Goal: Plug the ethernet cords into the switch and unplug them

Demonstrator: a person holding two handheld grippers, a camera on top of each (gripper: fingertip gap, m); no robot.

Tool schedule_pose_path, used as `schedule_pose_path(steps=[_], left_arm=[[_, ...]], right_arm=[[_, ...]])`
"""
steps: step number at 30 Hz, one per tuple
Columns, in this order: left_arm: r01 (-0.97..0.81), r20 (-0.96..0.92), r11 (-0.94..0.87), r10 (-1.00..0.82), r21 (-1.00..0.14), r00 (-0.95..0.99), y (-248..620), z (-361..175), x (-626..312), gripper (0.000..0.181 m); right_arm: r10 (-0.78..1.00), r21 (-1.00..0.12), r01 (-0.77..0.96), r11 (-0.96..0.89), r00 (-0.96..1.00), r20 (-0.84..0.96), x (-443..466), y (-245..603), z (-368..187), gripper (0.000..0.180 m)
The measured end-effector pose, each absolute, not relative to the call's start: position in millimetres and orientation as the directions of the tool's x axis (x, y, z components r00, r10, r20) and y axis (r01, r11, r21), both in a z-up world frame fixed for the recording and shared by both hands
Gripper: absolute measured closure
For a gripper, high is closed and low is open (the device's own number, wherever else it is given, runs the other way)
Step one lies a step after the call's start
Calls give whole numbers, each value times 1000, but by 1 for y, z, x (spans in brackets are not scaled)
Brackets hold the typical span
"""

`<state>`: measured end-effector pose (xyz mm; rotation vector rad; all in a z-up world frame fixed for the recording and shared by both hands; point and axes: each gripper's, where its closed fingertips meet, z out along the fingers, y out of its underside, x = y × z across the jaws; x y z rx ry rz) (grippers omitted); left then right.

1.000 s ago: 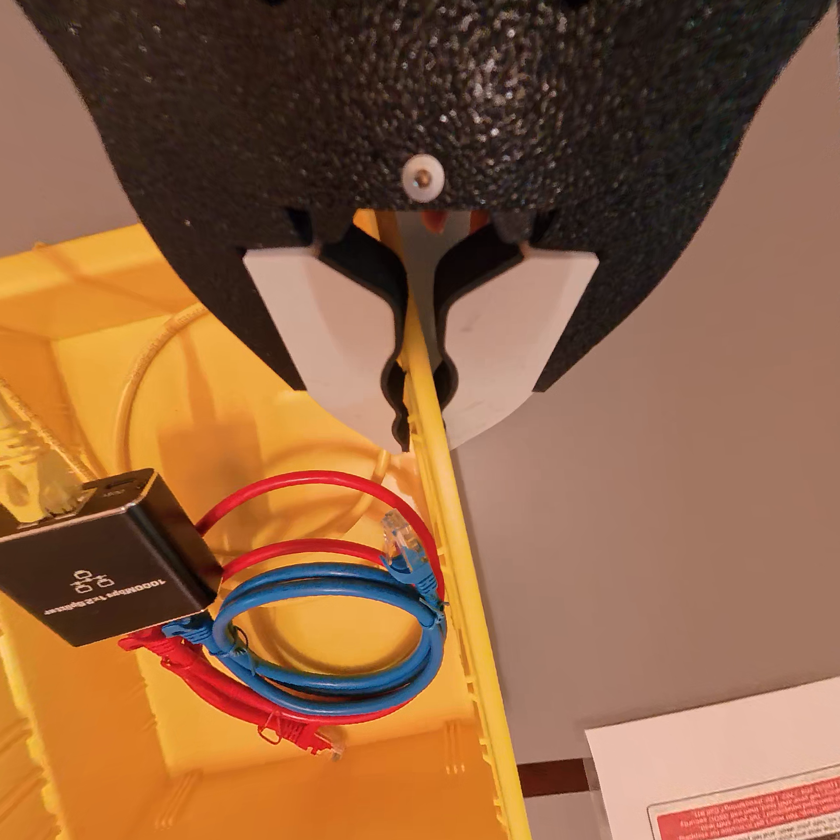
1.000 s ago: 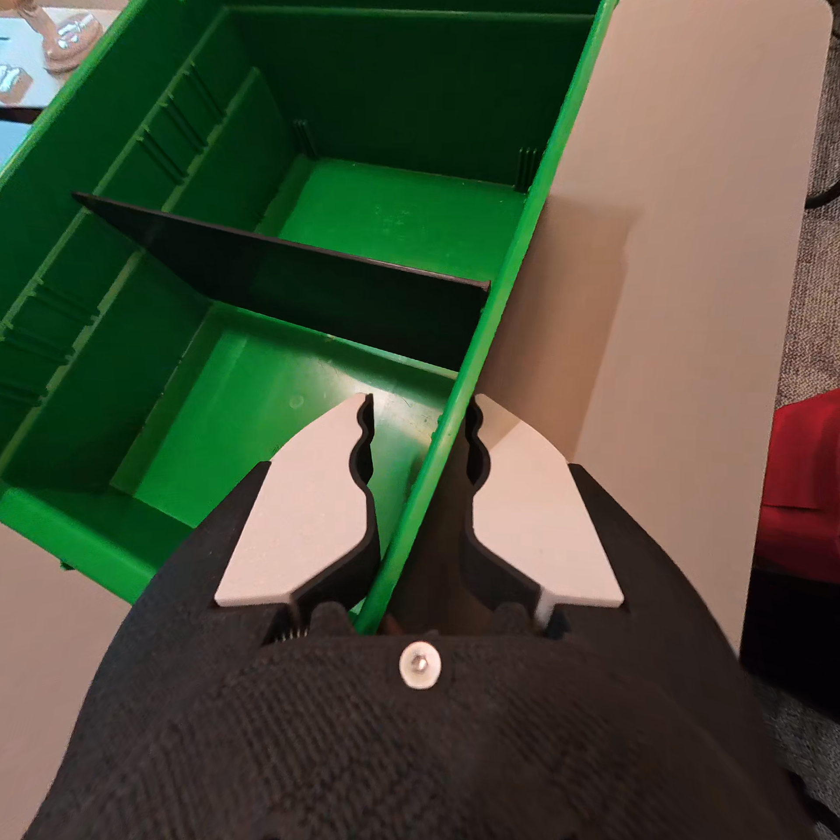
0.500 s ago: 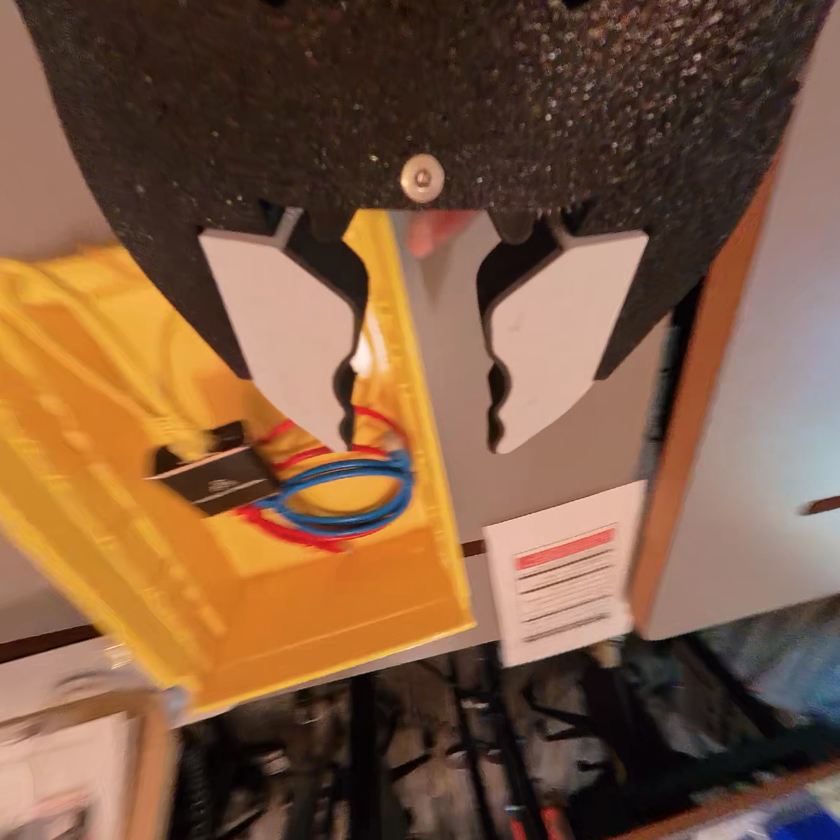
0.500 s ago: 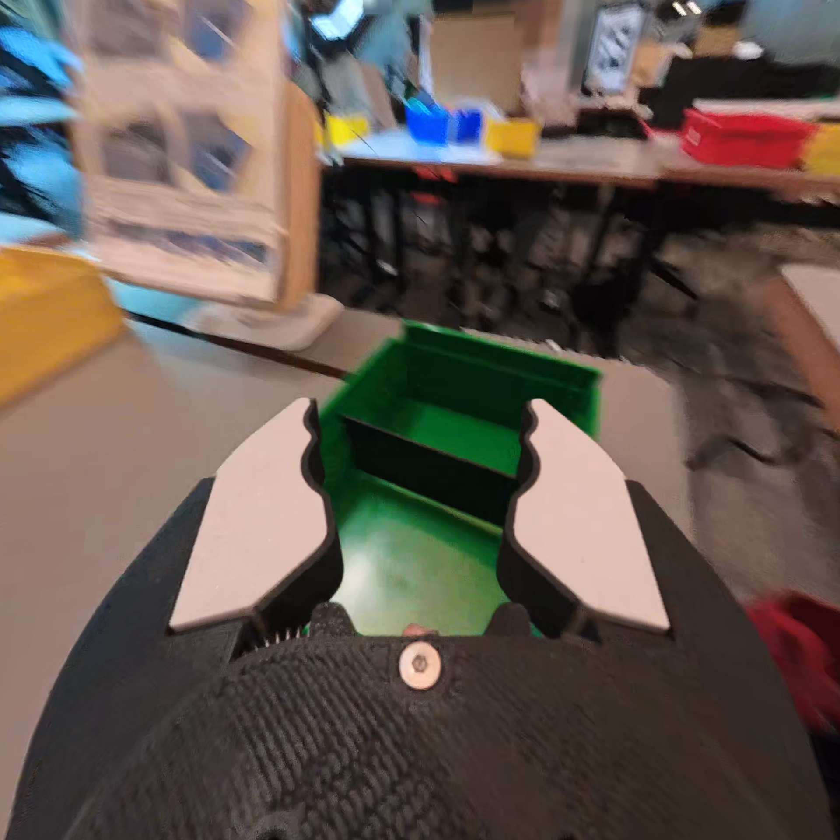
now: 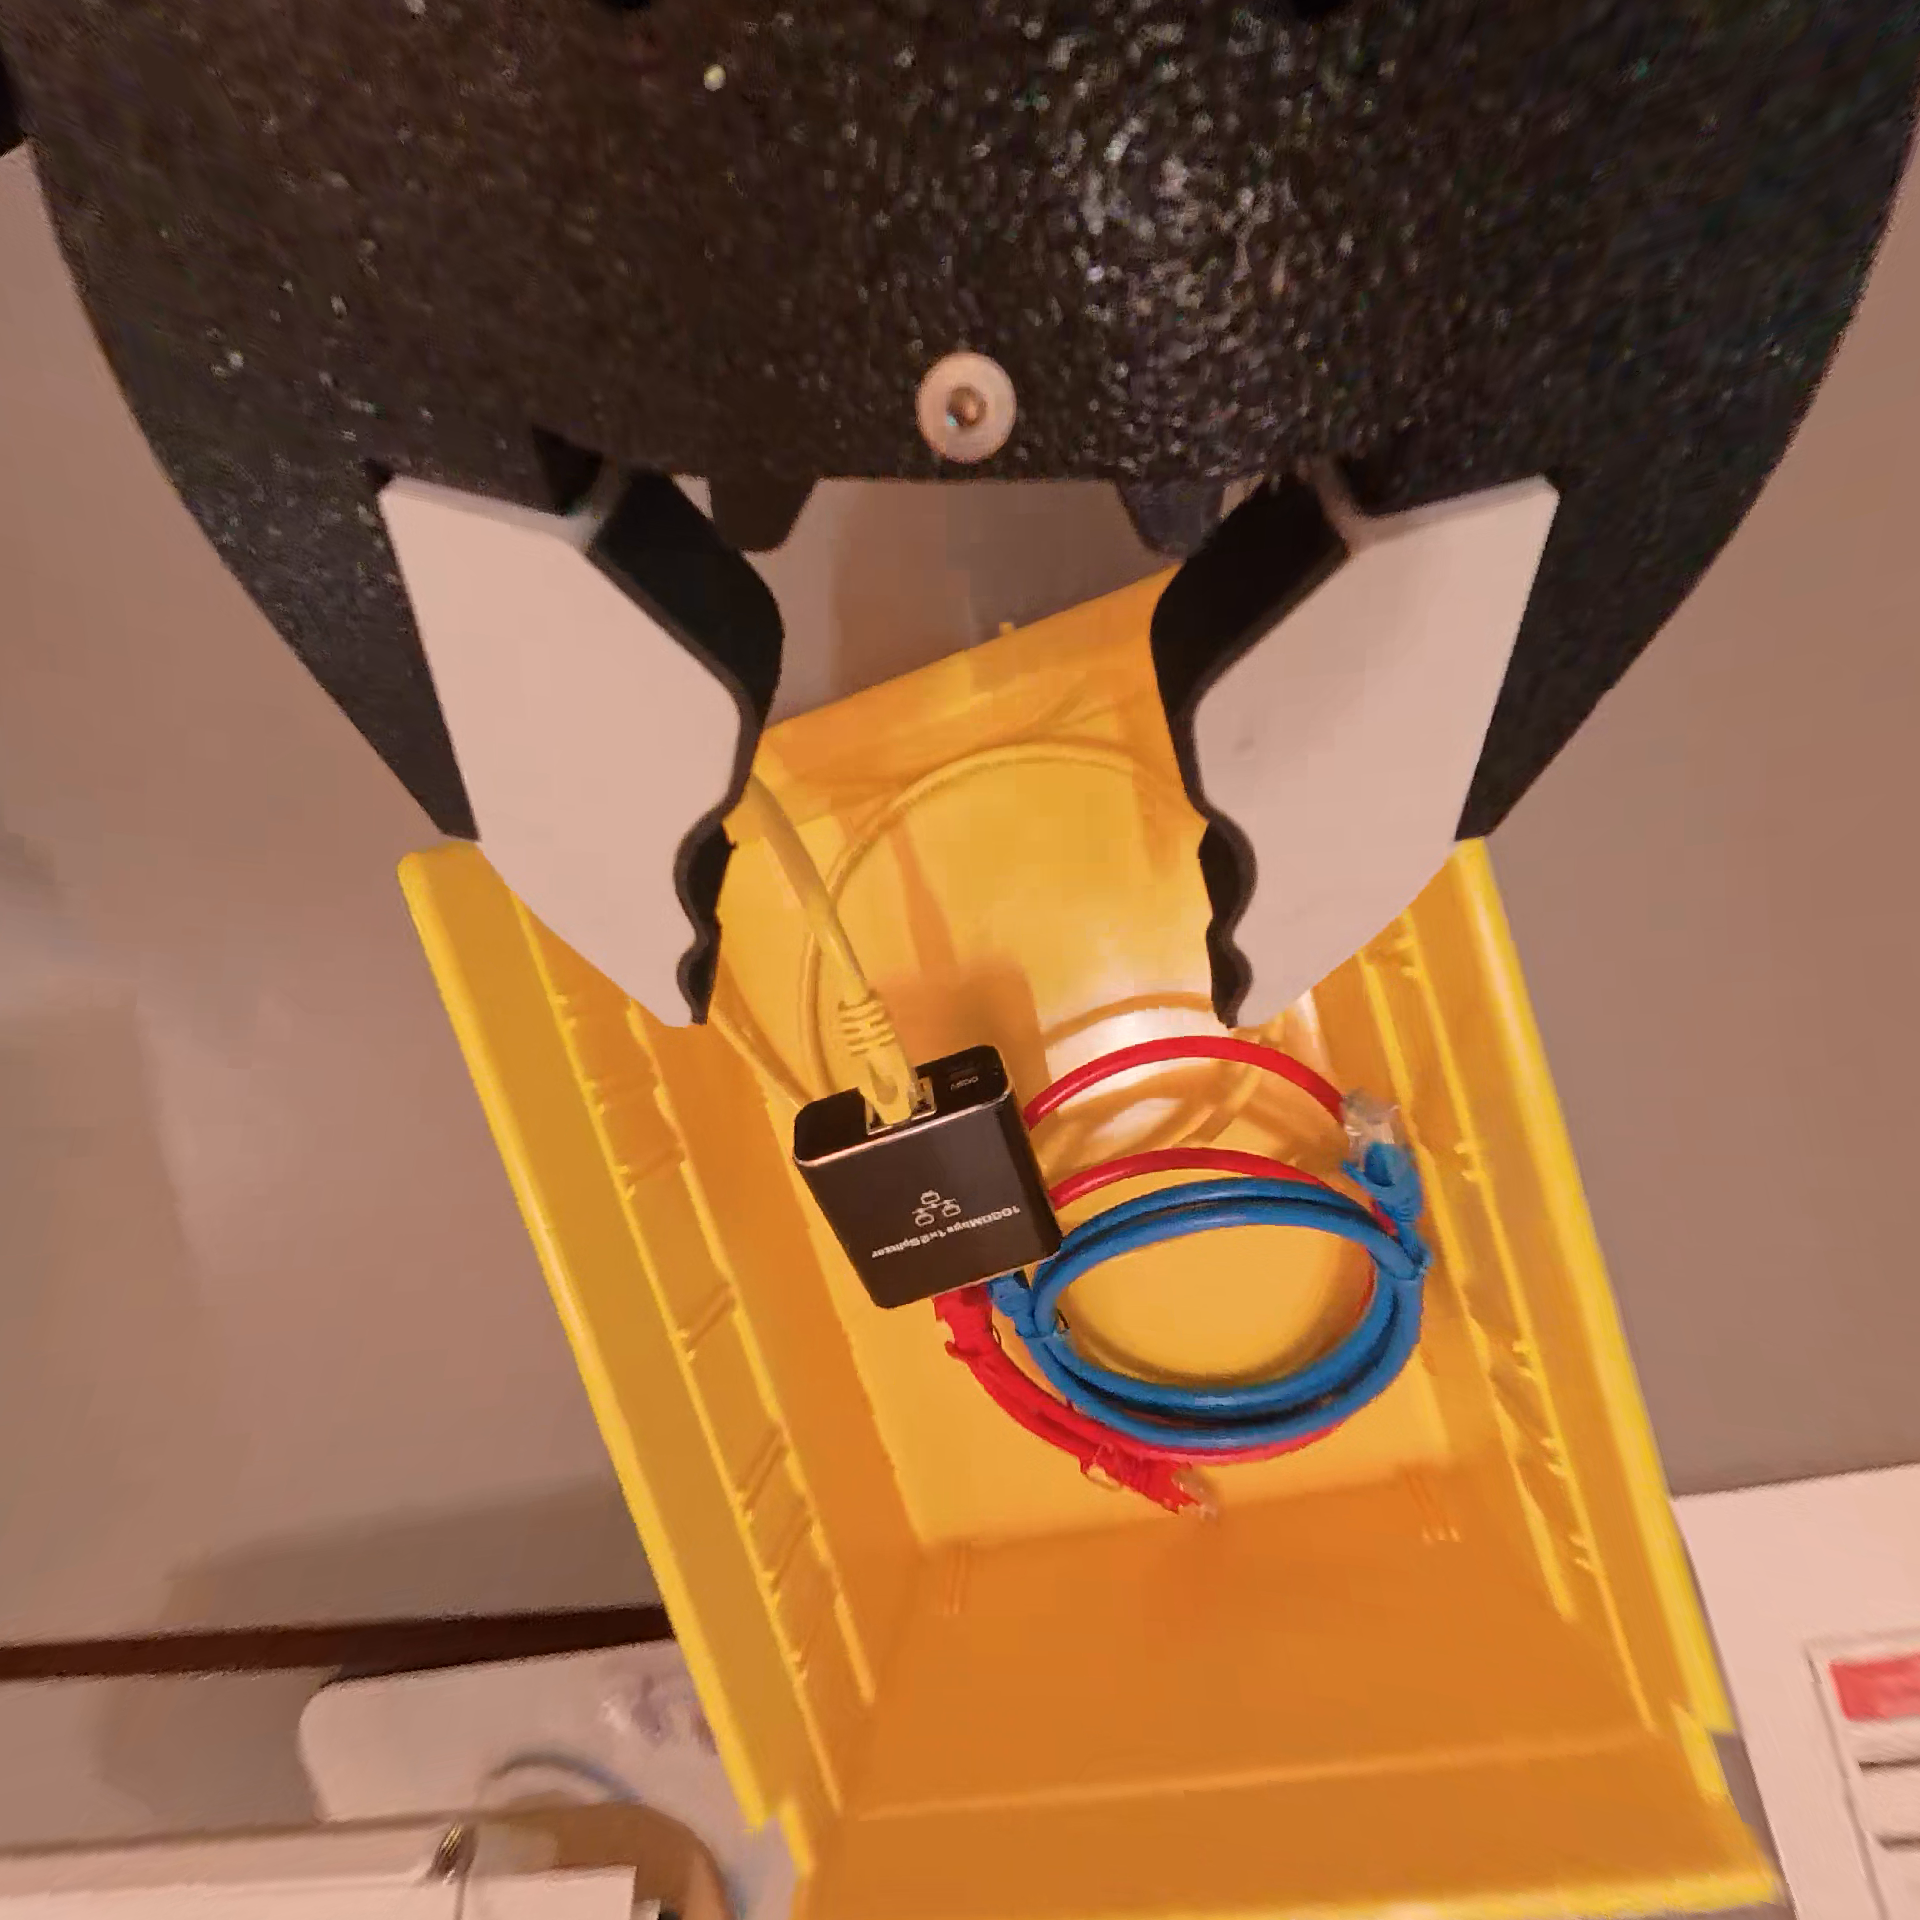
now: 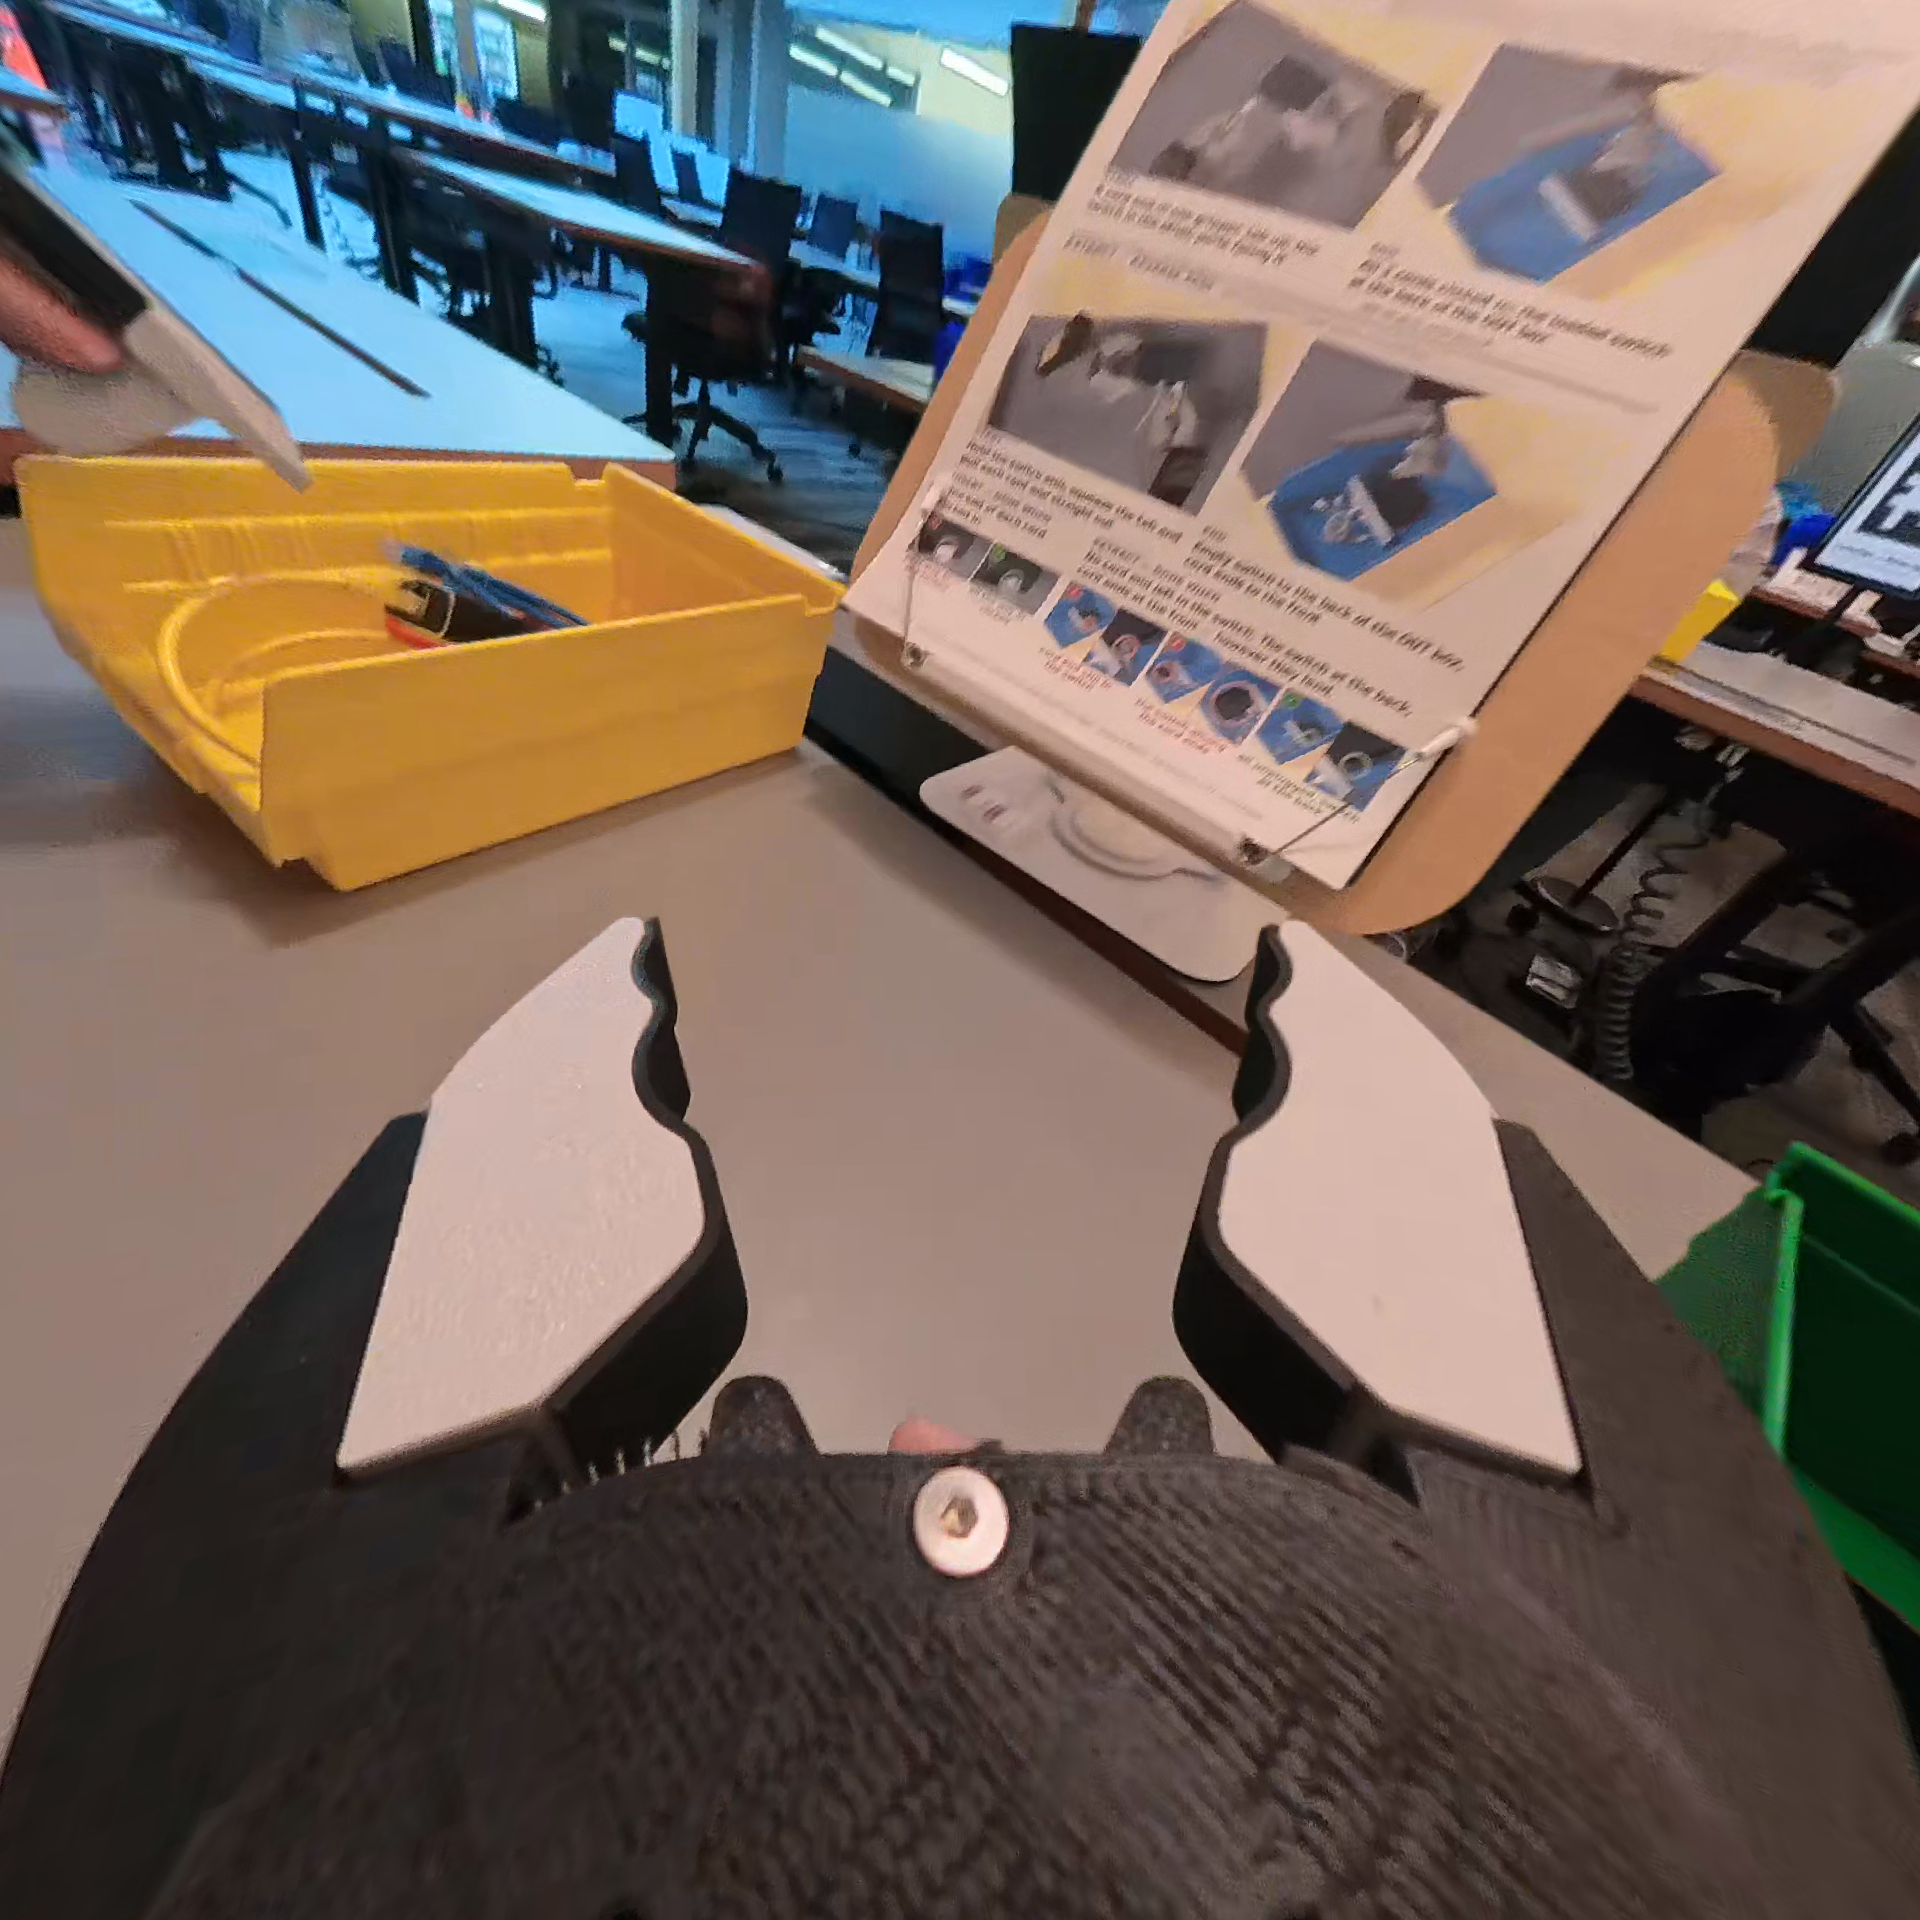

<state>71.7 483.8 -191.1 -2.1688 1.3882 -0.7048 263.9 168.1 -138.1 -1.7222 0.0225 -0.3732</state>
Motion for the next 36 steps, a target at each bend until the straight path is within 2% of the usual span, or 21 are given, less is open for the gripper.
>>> schedule_pose_path(steps=[4,7,11,12,14,17,22,30,33,36], left_arm=[[-738,152,-443,-890,-510,430,486,-218,93,92],[-734,224,-518,-854,-438,469,484,-230,113,92],[-776,186,-556,-831,-298,524,488,-261,117,90],[-779,193,-559,-829,-284,525,486,-267,119,92],[-780,204,-550,-835,-298,511,485,-274,123,117],[-838,124,-455,-890,-301,439,485,-283,117,118],[-846,1,-306,-941,-437,339,491,-254,117,119],[-735,-98,-43,-984,-676,148,451,-137,101,119],[-672,-130,90,-991,-735,10,408,-99,90,119],[-590,-172,212,-977,-779,-125,358,-71,82,119]], right_arm=[[-163,-975,144,-167,972,172,248,170,-148,75],[-169,-985,113,-127,976,133,252,167,-150,78],[-149,-991,36,-128,987,55,253,170,-159,81],[-155,-991,32,-132,986,52,255,170,-161,80],[-152,-990,25,-138,987,46,255,171,-165,80],[-124,-991,-3,-131,992,13,252,172,-168,83],[-107,-990,-19,-141,994,-3,252,172,-172,85],[-44,-994,11,-106,999,15,231,178,-161,90],[27,-996,21,-82,999,18,210,183,-153,90],[173,-1000,10,-26,985,5,172,185,-134,93]])
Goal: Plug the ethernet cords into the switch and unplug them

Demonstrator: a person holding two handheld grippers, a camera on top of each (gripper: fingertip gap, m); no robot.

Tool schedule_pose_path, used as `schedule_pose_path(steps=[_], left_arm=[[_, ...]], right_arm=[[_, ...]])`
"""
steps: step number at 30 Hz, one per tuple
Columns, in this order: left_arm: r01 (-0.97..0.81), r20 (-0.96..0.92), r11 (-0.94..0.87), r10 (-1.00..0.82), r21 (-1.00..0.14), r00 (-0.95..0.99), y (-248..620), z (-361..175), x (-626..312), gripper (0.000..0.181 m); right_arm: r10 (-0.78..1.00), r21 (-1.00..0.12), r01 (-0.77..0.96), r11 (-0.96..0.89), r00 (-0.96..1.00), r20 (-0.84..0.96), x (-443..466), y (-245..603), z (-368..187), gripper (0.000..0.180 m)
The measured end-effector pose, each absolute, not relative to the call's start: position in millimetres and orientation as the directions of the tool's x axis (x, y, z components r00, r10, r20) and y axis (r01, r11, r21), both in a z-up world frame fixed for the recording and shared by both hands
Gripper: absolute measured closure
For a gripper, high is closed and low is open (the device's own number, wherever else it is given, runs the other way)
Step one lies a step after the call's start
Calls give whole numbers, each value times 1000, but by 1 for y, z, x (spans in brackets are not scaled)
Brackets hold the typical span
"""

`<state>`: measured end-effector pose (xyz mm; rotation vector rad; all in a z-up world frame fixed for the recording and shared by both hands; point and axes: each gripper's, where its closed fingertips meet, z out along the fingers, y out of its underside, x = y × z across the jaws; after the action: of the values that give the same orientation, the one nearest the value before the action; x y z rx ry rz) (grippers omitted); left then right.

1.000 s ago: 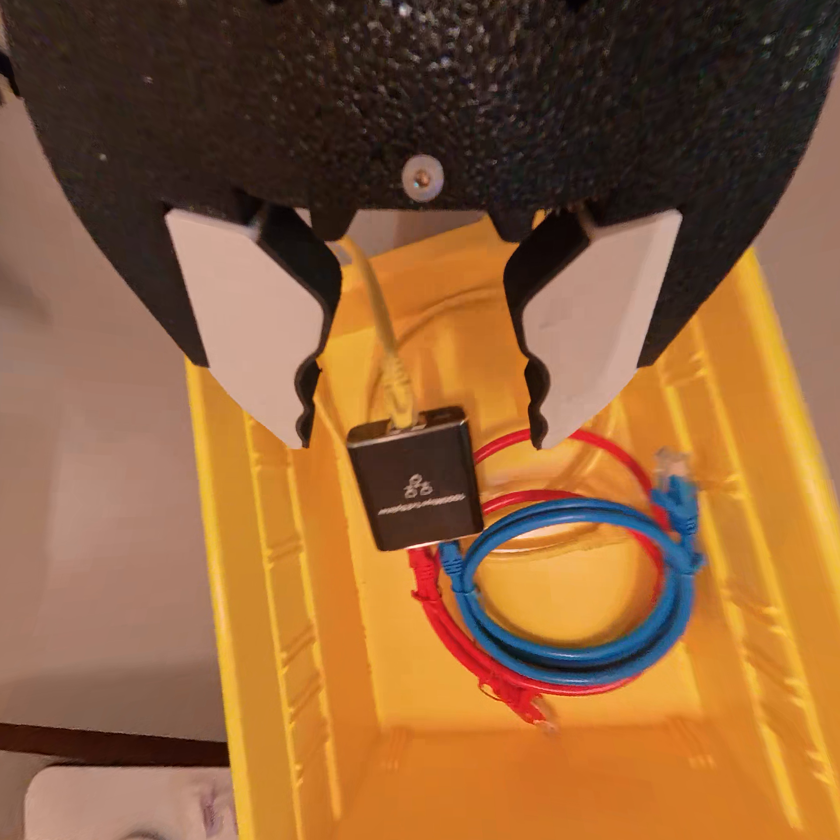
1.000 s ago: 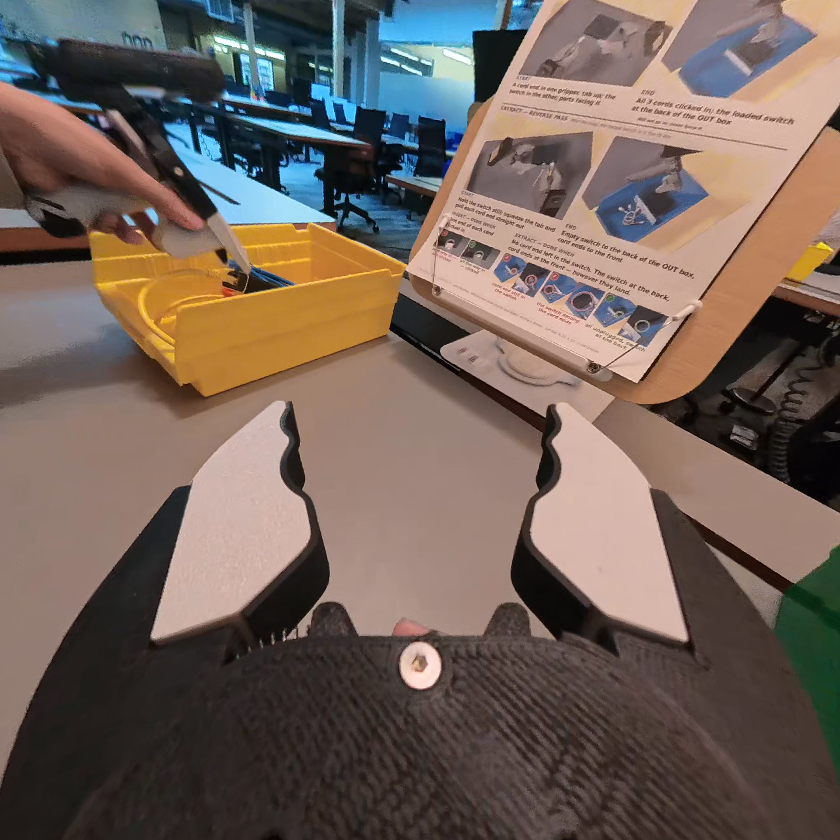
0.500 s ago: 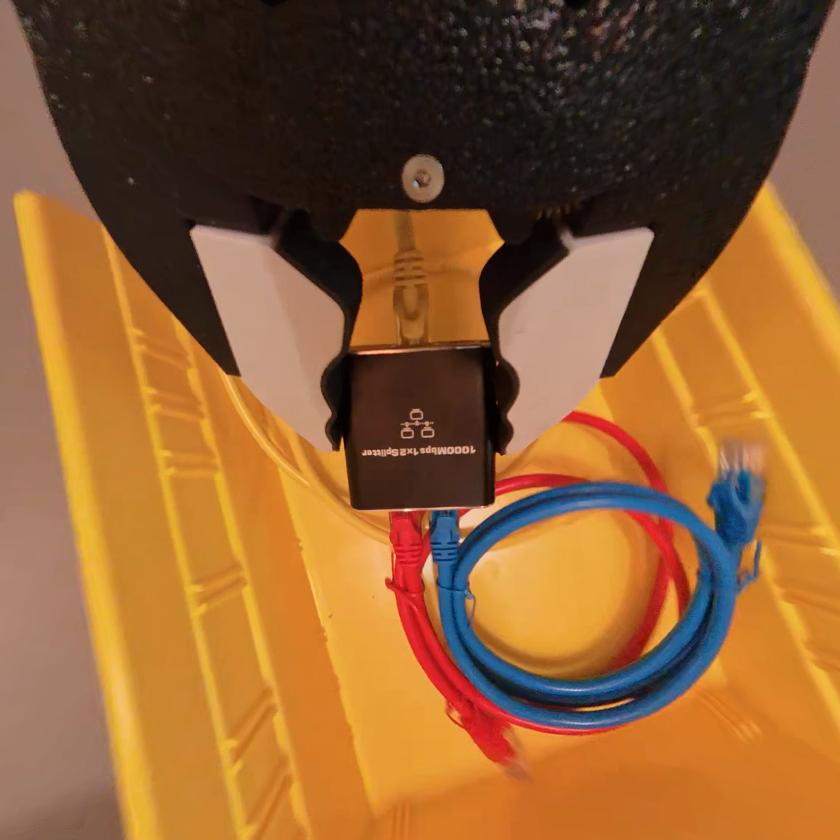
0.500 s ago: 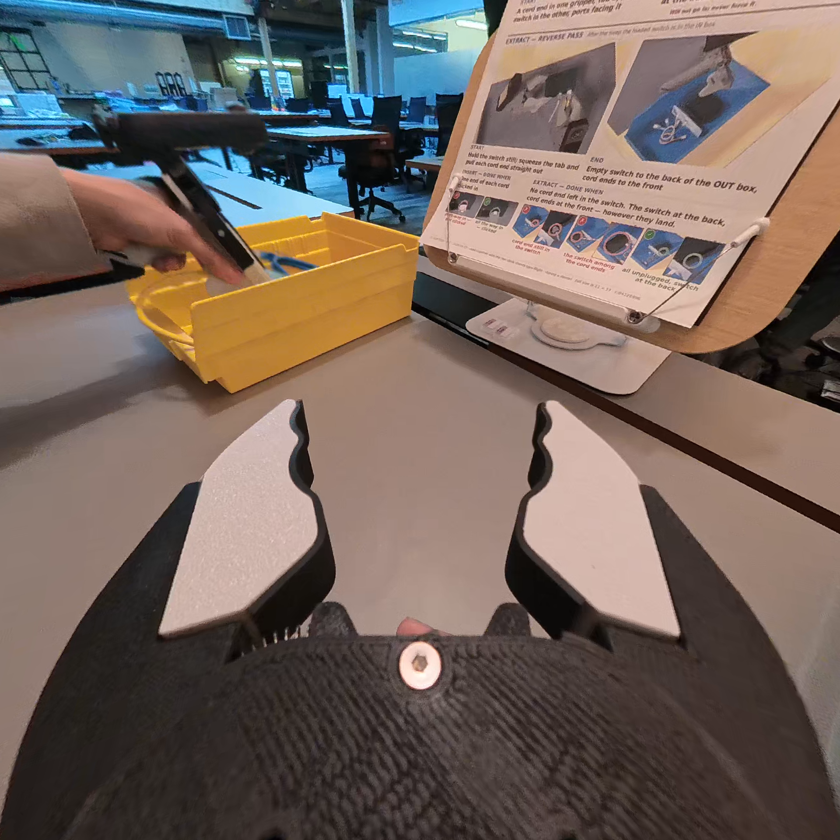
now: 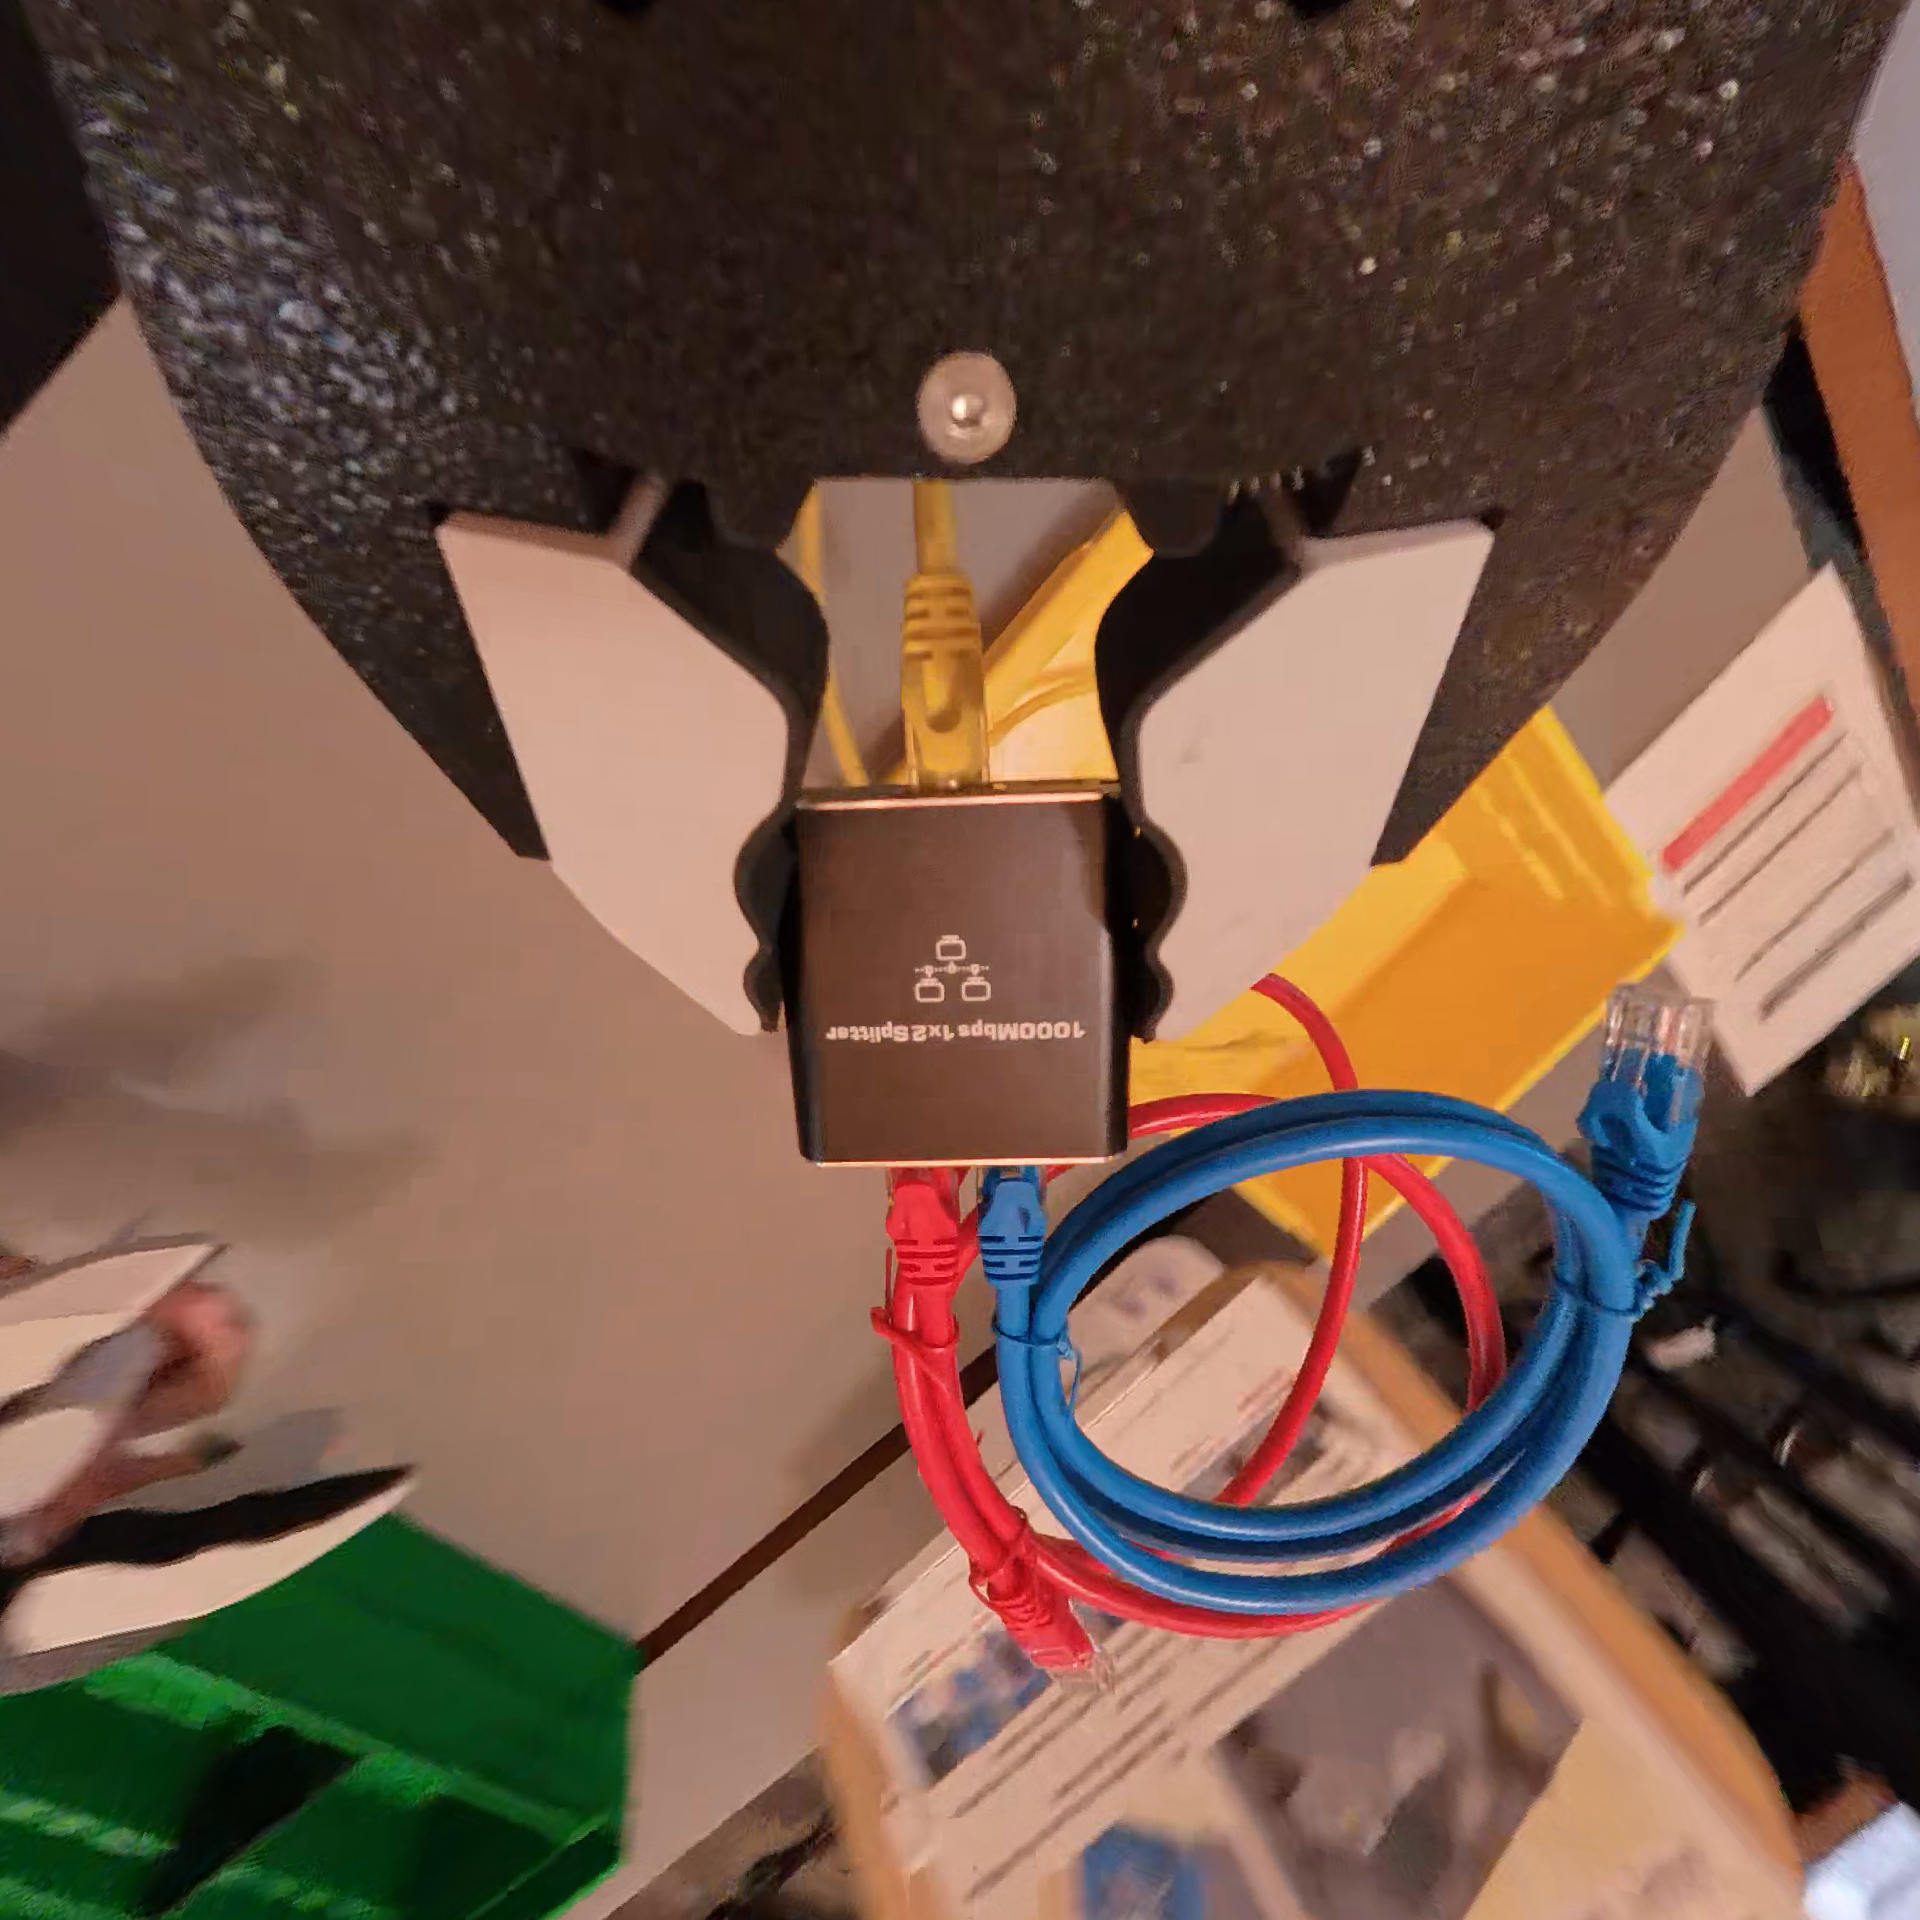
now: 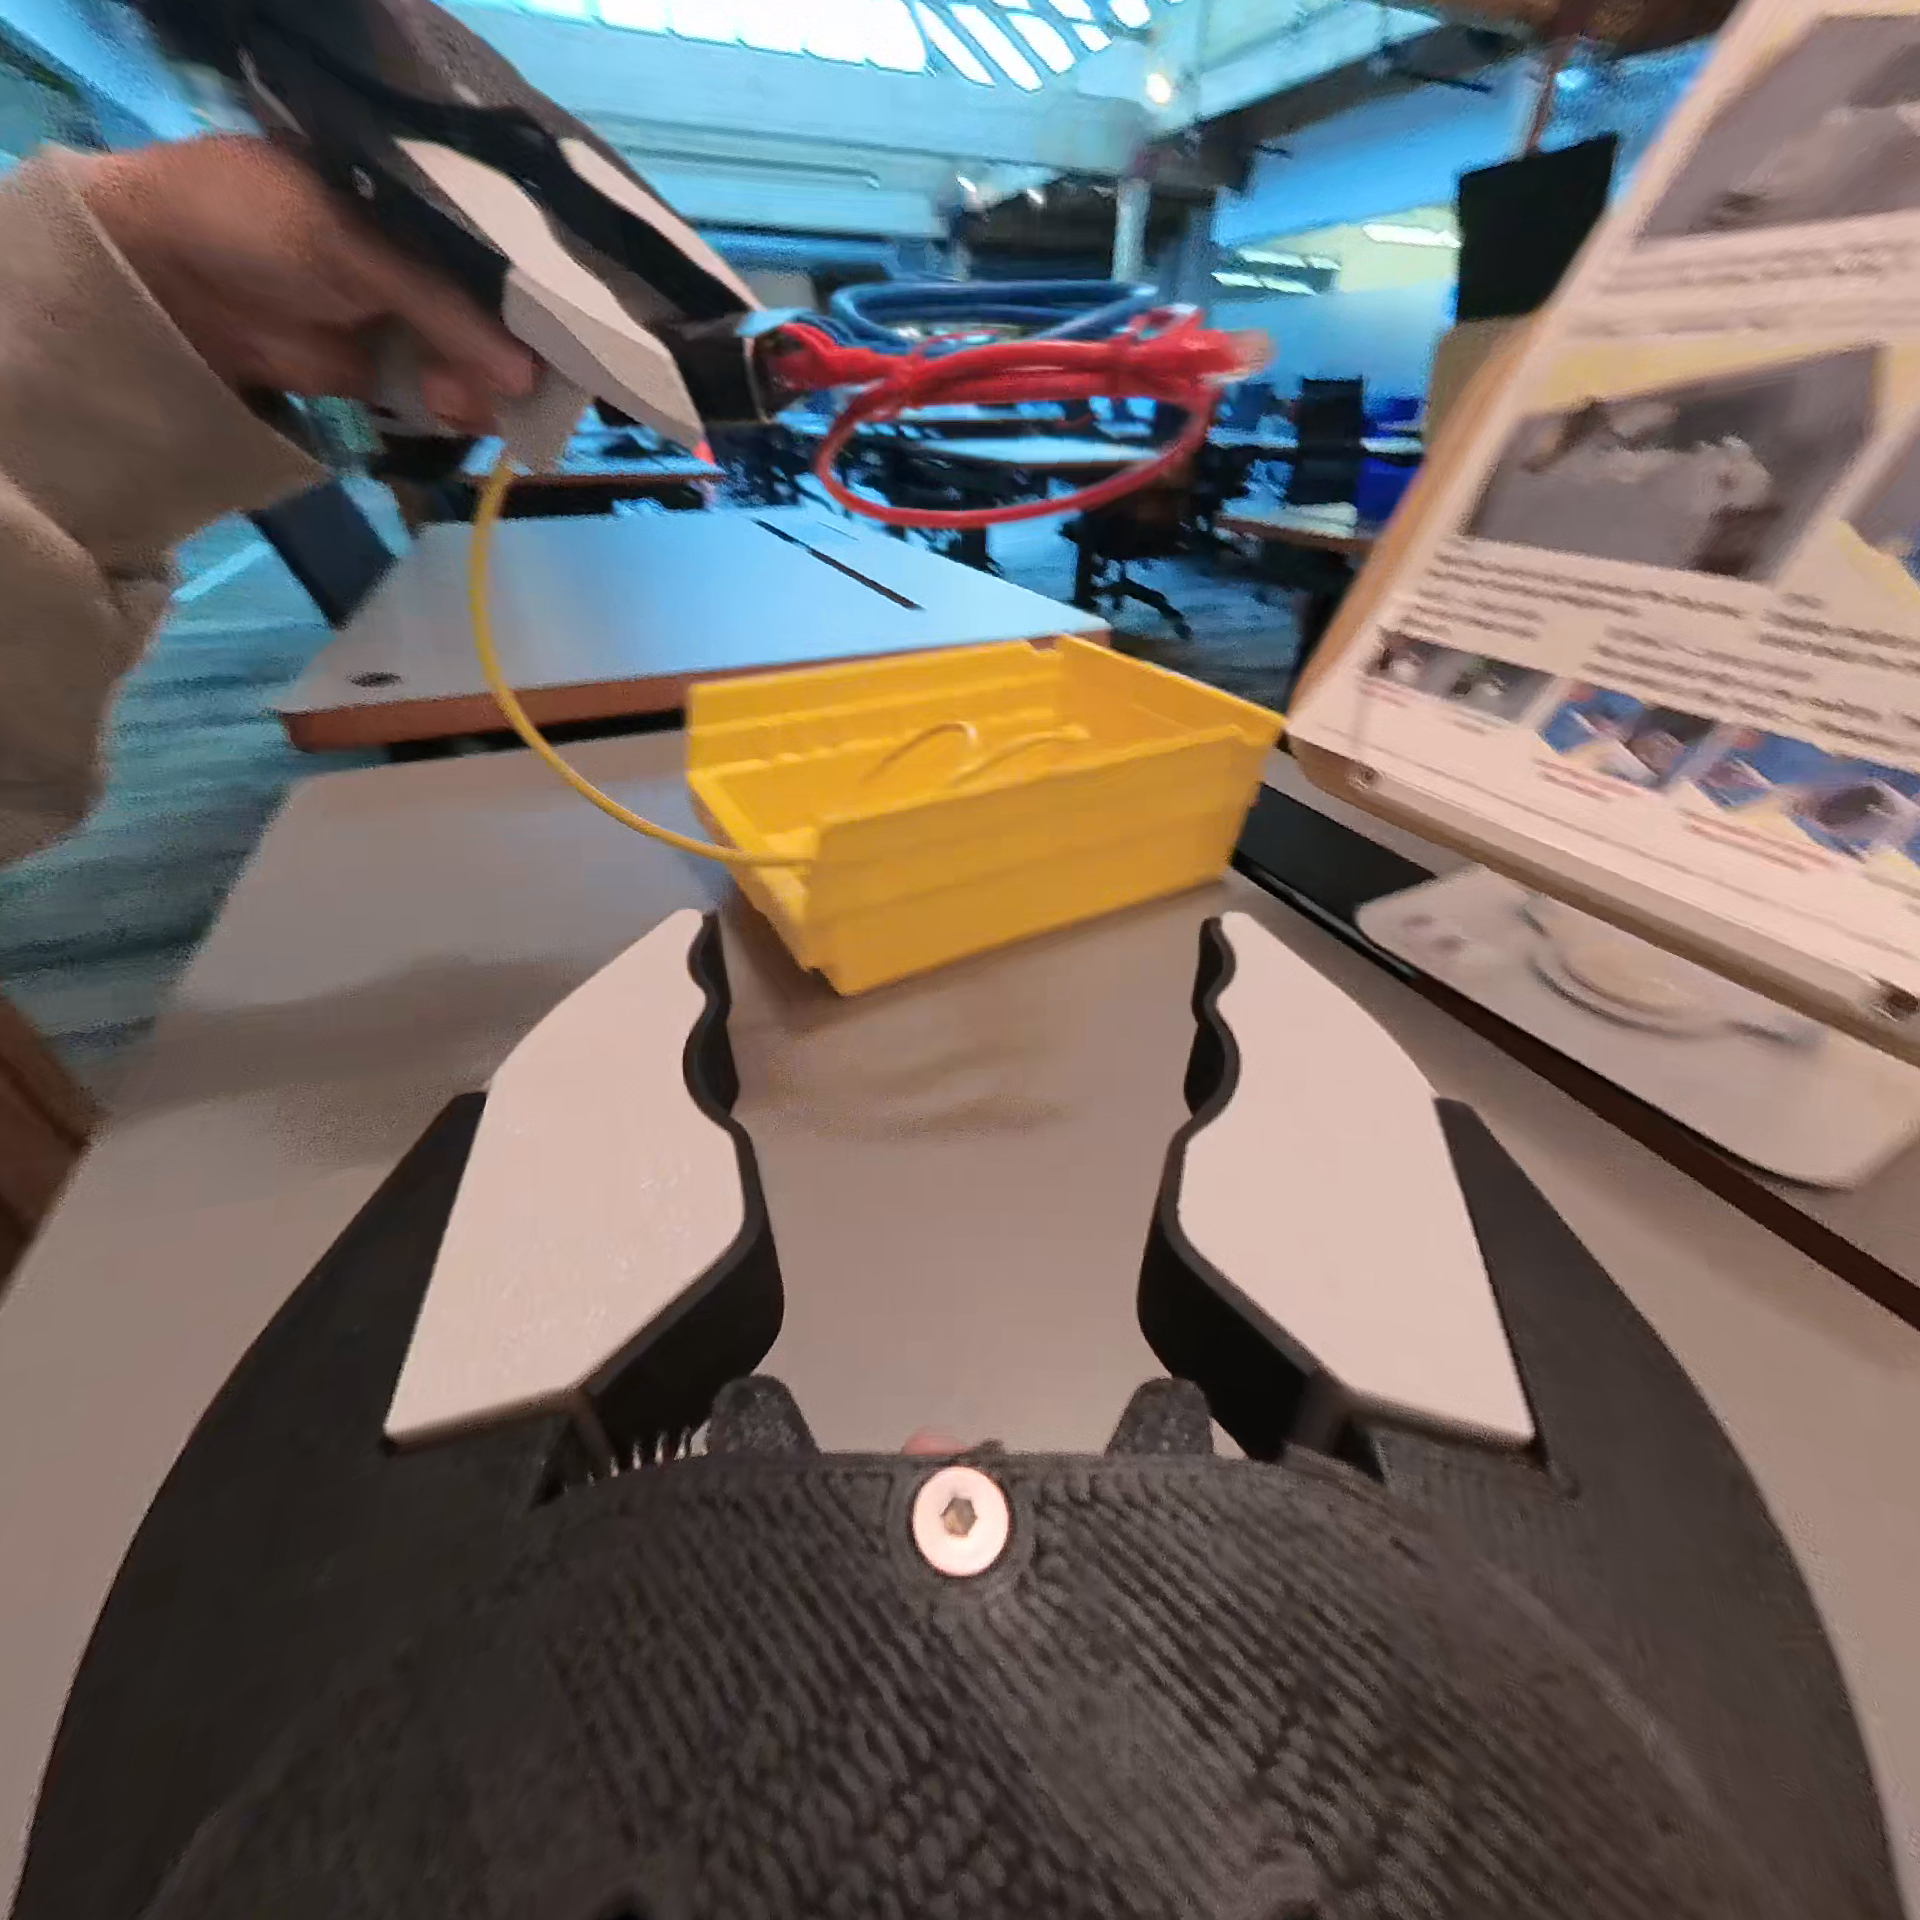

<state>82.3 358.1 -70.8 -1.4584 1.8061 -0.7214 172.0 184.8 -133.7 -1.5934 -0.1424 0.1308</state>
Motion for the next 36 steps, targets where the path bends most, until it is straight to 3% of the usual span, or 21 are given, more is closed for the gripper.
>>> schedule_pose_path(steps=[6,11,14,19,25,27,29,36], left_arm=[[-367,-146,274,-930,-889,-338,253,-7,74,119],[-247,-108,258,-863,-934,-494,175,44,65,118],[-214,-186,345,-824,-914,-535,145,34,74,118],[-162,-284,446,-768,-880,-574,103,-7,100,118],[-67,-484,646,-632,-760,-606,70,-45,117,118],[-76,-521,683,-620,-727,-587,66,-51,122,118],[-83,-548,703,-618,-706,-564,65,-54,126,119],[-117,-563,717,-627,-687,-539,70,-72,129,118]], right_arm=[[383,-971,-217,97,909,-165,99,168,-68,104],[395,-921,-281,268,904,-161,73,119,-6,124],[387,-888,-325,325,903,-188,69,94,11,135],[236,-877,-398,270,910,-341,100,85,-10,129],[301,-771,-560,304,824,-479,122,74,-13,130],[292,-753,-577,317,814,-502,132,72,-19,148],[349,-711,-630,311,772,-531,136,71,-21,153],[386,-740,-648,181,739,-552,138,76,-37,156]])
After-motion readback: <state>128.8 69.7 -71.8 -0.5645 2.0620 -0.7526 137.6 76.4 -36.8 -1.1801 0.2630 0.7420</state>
